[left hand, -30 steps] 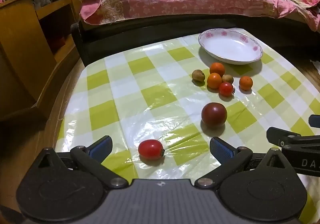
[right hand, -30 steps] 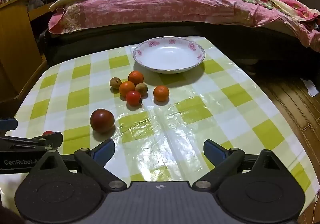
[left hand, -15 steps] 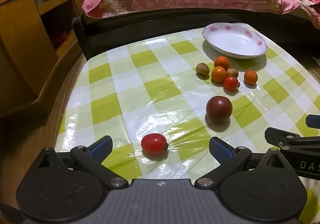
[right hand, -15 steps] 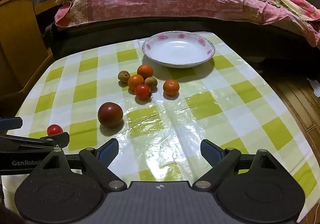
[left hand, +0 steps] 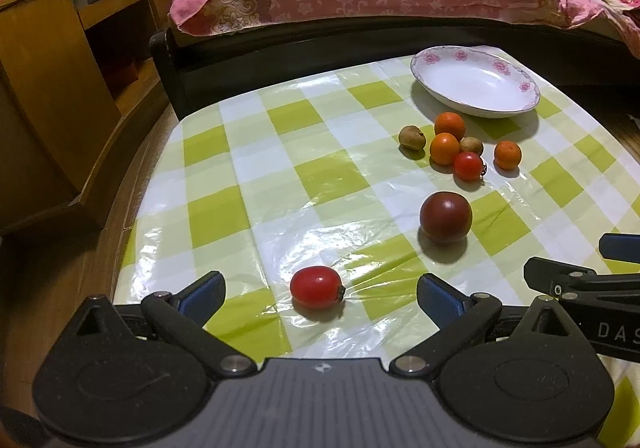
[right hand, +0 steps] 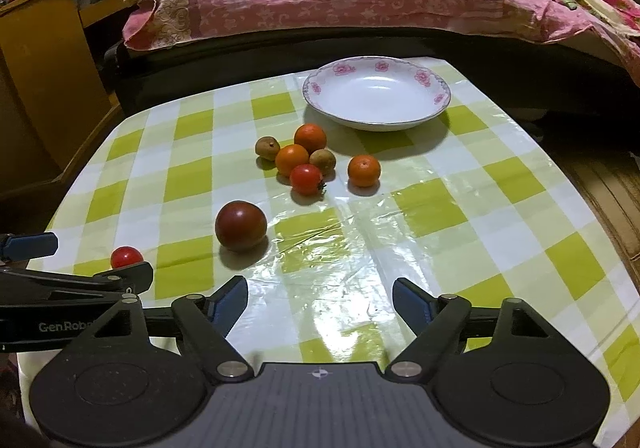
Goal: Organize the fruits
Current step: 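Move left tool to the red tomato while right tool approaches the dark-brown tomato, then close left tool on the red tomato while right tool grasps the dark-brown tomato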
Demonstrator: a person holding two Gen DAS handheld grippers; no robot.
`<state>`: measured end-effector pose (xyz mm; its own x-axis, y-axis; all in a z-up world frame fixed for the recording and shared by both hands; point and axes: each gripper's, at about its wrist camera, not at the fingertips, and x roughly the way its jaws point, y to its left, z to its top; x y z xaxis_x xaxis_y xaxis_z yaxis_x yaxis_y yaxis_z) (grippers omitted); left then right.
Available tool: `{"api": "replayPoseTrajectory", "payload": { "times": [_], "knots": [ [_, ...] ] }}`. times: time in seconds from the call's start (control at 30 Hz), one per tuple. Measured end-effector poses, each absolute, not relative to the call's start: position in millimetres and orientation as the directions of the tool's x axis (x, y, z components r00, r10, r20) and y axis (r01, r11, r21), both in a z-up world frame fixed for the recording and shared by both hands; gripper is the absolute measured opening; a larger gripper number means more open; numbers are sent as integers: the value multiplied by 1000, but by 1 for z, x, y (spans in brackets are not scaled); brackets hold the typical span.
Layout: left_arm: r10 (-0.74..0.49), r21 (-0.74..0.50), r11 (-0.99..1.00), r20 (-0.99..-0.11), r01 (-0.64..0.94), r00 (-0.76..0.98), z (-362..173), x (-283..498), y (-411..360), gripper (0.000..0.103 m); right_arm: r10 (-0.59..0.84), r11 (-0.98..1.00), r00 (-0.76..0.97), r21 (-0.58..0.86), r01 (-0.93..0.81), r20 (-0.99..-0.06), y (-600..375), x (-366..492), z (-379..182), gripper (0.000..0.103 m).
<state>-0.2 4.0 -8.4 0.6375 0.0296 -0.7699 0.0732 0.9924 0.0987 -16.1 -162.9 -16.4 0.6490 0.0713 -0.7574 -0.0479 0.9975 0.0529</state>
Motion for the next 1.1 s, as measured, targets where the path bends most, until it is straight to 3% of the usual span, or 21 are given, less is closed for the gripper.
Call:
{"api": "replayPoseTrajectory", "payload": {
  "times": [0.83, 1.1],
  "knots": [
    [16, 85, 993, -791, 84, 611, -28, 17, 28, 101, 213, 967, 600, 79, -242, -771, -139, 21, -23, 72],
    [-38, 23, 995, -815, 99, 579, -39, 26, 32, 70, 255, 951, 580, 93, -295, -774, -134, 39, -31, 70]
  ]
}}
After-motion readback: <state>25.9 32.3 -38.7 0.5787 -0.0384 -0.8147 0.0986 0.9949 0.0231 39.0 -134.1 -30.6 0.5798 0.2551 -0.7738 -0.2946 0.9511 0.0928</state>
